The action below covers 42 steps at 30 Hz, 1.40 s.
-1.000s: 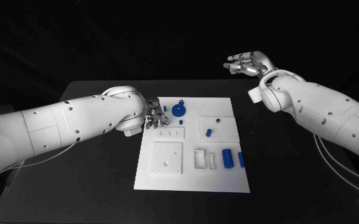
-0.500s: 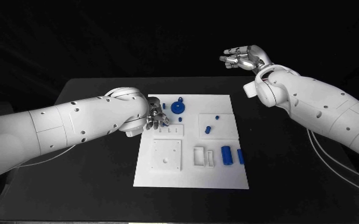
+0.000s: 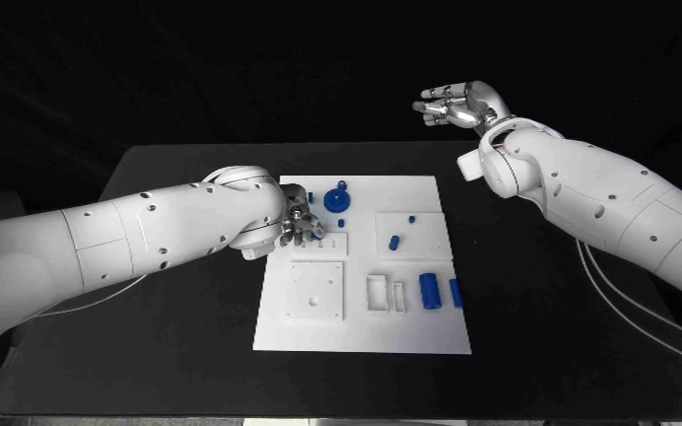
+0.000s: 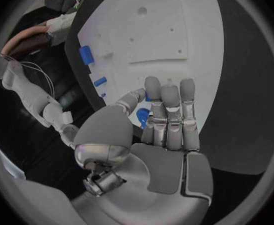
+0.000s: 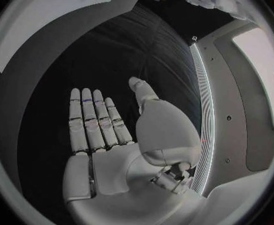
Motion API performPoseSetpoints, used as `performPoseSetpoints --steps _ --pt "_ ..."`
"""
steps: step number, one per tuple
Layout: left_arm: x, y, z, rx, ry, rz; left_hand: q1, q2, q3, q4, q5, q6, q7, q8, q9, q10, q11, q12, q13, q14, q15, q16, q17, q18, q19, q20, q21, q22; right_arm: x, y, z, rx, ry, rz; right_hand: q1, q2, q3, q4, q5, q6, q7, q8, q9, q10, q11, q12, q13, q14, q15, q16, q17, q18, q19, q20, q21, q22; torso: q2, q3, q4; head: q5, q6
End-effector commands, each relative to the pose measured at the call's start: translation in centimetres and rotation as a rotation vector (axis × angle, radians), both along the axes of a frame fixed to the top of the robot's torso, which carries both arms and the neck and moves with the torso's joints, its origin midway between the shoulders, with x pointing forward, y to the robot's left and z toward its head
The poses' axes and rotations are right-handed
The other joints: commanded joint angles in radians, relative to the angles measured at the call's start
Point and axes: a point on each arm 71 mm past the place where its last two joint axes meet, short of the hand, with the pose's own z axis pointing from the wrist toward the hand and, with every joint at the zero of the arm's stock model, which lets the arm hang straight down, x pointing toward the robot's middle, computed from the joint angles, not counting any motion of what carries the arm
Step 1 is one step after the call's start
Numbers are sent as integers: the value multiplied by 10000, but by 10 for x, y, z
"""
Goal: Assemble the parts on the task board
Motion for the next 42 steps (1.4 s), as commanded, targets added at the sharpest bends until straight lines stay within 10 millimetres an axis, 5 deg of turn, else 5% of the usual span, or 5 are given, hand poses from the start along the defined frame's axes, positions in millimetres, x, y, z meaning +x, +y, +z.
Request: performPoseSetpoints --steps 1,42 --pt "-1 -2 -1 -105 89 -38 -9 82 1318 -1385 15 1280 -925 42 17 16 -55 -19 15 74 -16 -73 12 75 71 -33 0 -21 0 0 0 43 49 -70 40 -65 55 -27 37 -50 -15 -19 -6 -75 22 -60 -10 70 7 -48 -10 105 -69 -31 35 -14 -4 2 7 -19 -19" --pt "-5 -9 -10 124 498 -414 -61 69 1322 -1392 76 1346 -949 46 21 46 -59 -81 5 91 -17 -137 41 70 100 -29 -51 -51 2 6 -2 32 213 92 -1 -24 202 -135 43 57 -1 -16 -3 -60 22 -61 -10 58 11 -54 -10 103 -93 -25 33 -15 0 3 18 -61 -116"
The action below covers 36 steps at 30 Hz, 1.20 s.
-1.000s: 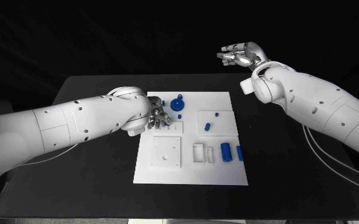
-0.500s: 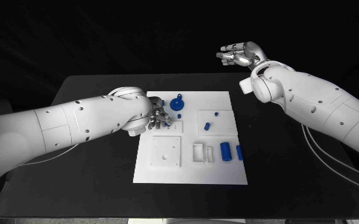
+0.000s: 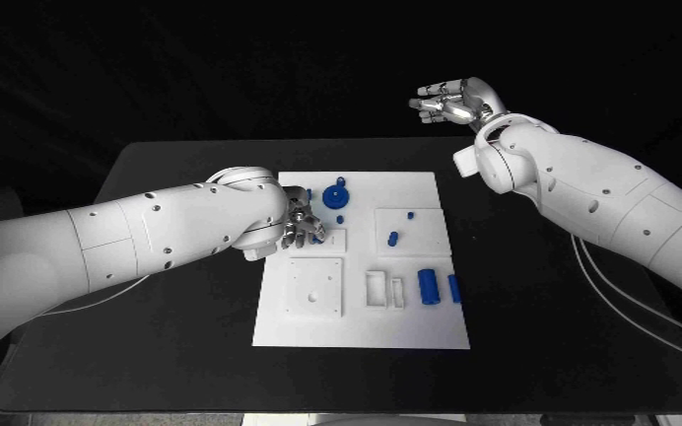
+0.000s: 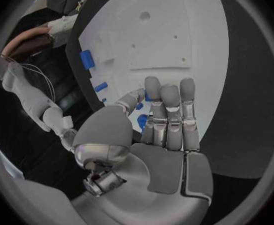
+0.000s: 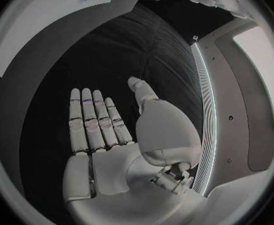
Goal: Assemble the parts on the task board
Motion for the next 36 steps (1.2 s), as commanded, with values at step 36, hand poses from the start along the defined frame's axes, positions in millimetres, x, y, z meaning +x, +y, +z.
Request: performPoseSetpoints --steps 36 --pt "1 1 -4 228 219 -120 -88 202 1242 -1279 -170 1300 -961 47 62 45 -50 -114 -22 81 9 -132 29 61 93 33 -111 -40 0 5 0 0 37 227 -2 27 153 -75 32 134 -10 -10 0 17 -24 -54 -12 47 14 -58 -12 103 -69 11 34 -16 5 9 -9 -21 -18"
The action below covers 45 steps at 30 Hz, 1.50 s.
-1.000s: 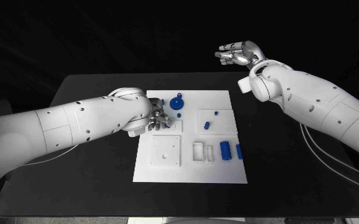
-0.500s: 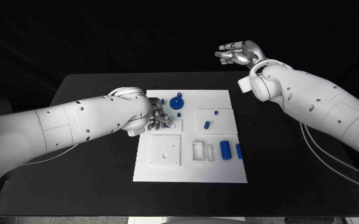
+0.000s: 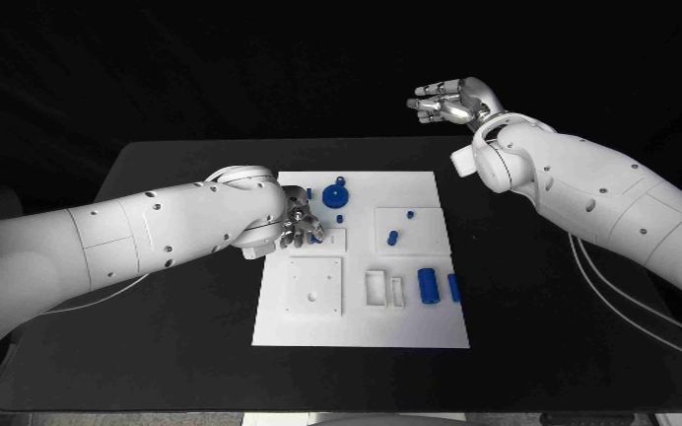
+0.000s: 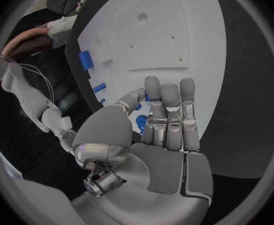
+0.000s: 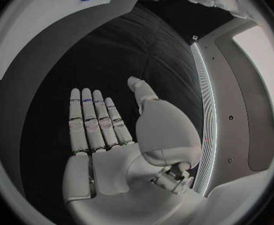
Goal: Assemble the parts on the task board
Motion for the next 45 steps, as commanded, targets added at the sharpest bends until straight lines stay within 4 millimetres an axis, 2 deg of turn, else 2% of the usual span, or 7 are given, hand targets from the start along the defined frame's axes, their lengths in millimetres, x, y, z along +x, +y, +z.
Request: performPoseSetpoints --steps 1,17,24,31,33,34,45 --pt "-1 -1 -2 115 134 -131 -19 103 1210 -1214 -75 1267 -980 51 19 55 -52 -60 -7 75 -9 -22 15 58 61 -3 -68 -22 0 2 1 -18 -3 158 -2 27 71 7 32 47 5 -10 -1 16 -24 -55 -13 47 15 -58 -12 103 -70 11 33 -16 12 0 -3 -14 -5" --pt "-1 -4 -4 105 146 -162 -219 251 1180 -833 -369 1432 -1071 92 173 203 -77 -118 -22 196 -14 -96 32 10 187 9 -214 -143 -1 4 2 -277 -98 280 -8 -5 170 -92 43 16 9 -17 -5 -2 -16 -65 -14 9 29 -68 -12 95 -114 22 28 -17 4 11 3 -66 -40" --pt "-1 -5 -4 102 186 -208 -597 414 1271 -979 -352 1609 -1110 48 222 333 -77 -161 -16 269 -5 -125 90 33 235 51 -238 -153 -1 4 2 -282 -91 276 0 -8 214 -125 49 -17 14 -17 -5 -10 -14 -62 -14 6 28 -64 -12 100 -113 24 32 -16 5 9 -7 -47 -50" --pt "-1 -6 -4 74 195 -250 -718 429 1208 -913 -368 1776 -1154 21 176 492 -90 -226 -43 382 9 -184 110 57 289 96 -263 -177 -1 4 1 -284 -70 275 13 -15 232 -148 46 -17 14 -17 -5 -9 -15 -62 -14 5 30 -63 -12 99 -116 25 31 -17 0 -5 -1 -63 -50" --pt "-1 -6 -4 61 189 -253 -772 505 1130 -726 -780 1904 -1184 15 140 687 -80 -338 -81 529 23 -320 104 74 372 144 -320 -241 -1 4 1 -287 -64 266 13 -15 232 -148 46 -17 14 -17 -5 -9 -15 -62 -14 5 30 -63 -12 99 -116 25 31 -17 -2 -1 1 -71 -54" --pt "-1 -6 -4 60 190 -255 -754 511 1104 -680 -853 1948 -1188 -12 102 747 -81 -407 -83 591 33 -408 124 90 413 168 -356 -279 -1 4 1 -288 -63 264 13 -15 232 -148 46 -17 14 -17 -5 -9 -15 -62 -14 5 30 -63 -12 99 -116 25 31 -17 -2 -2 1 -71 -54" --pt "-1 -6 -5 64 215 -290 -685 498 1083 -687 -867 2049 -1201 -18 -46 785 -74 -456 25 731 46 -638 412 141 486 224 -407 -341 -1 4 1 -290 -51 265 15 -15 263 -176 49 -15 13 -18 -6 -5 -16 -62 -14 3 29 -62 -12 101 -117 25 31 -17 4 -4 -2 -105 -49"
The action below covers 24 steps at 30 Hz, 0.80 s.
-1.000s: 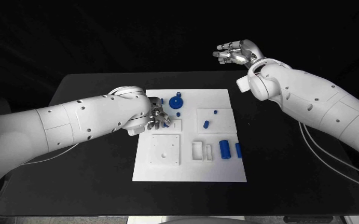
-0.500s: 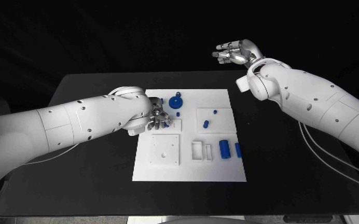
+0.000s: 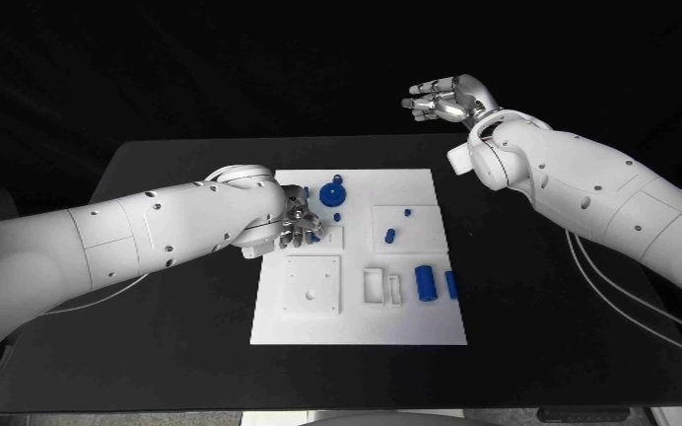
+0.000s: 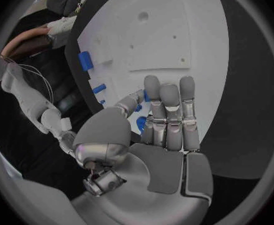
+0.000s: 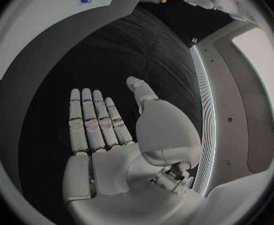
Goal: Assemble the parts on the task board
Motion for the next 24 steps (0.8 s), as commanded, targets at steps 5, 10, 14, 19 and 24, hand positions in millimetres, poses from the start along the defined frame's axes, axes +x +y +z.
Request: performPoseSetpoints --steps 5,10,14,19,24 --pt "-1 -2 -2 42 147 -201 124 37 585 -574 -58 1747 -1212 -13 -38 441 -63 1 27 142 7 -165 188 207 457 112 -615 -15 0 1 1 -72 -10 128 15 -15 40 -8 49 -15 14 -18 -6 -5 -16 -66 -14 2 29 -24 -12 100 -80 -11 31 -8 5 4 9 -17 12" --pt "-1 -2 -2 35 128 -188 111 -42 449 -410 -189 1737 -1220 -28 -96 442 -53 1 20 152 12 -226 251 178 590 115 -1005 343 0 1 1 -71 -13 119 -21 -16 75 -33 57 -1 13 -17 -5 -2 -17 -66 -14 -3 28 -23 -13 97 -90 -10 30 -8 2 9 5 -30 -2" --pt "-1 -3 -2 18 104 -187 198 -391 -67 40 -991 1744 -1246 -18 -417 442 -57 -35 -3 154 24 -273 260 140 686 141 -1291 475 0 1 0 -70 -8 118 -27 -16 82 -37 56 3 13 -17 -5 -3 -16 -67 -15 -5 31 -24 -13 94 -94 -9 28 -9 1 6 -1 -35 5" --pt "0 -4 -2 58 119 -183 335 -776 -804 680 -1135 1744 -1255 -13 -634 436 -57 -70 -12 132 23 -316 281 95 834 132 -1704 785 0 2 0 -67 -8 121 -44 -18 74 -27 39 -12 17 -17 -6 -9 -13 -67 -15 -4 29 -21 -12 92 -104 -8 26 -9 3 6 2 -49 3" --pt "2 -4 -2 76 49 -100 475 -739 -1959 991 -1040 1699 -1255 -21 -730 424 -54 -117 2 110 13 -340 282 54 912 92 -1964 1046 0 2 0 -59 -11 135 -60 -18 58 -10 34 -10 17 -16 -5 -17 -11 -65 -14 -17 35 -25 -13 87 -120 -5 24 -9 2 5 -2 -69 10"
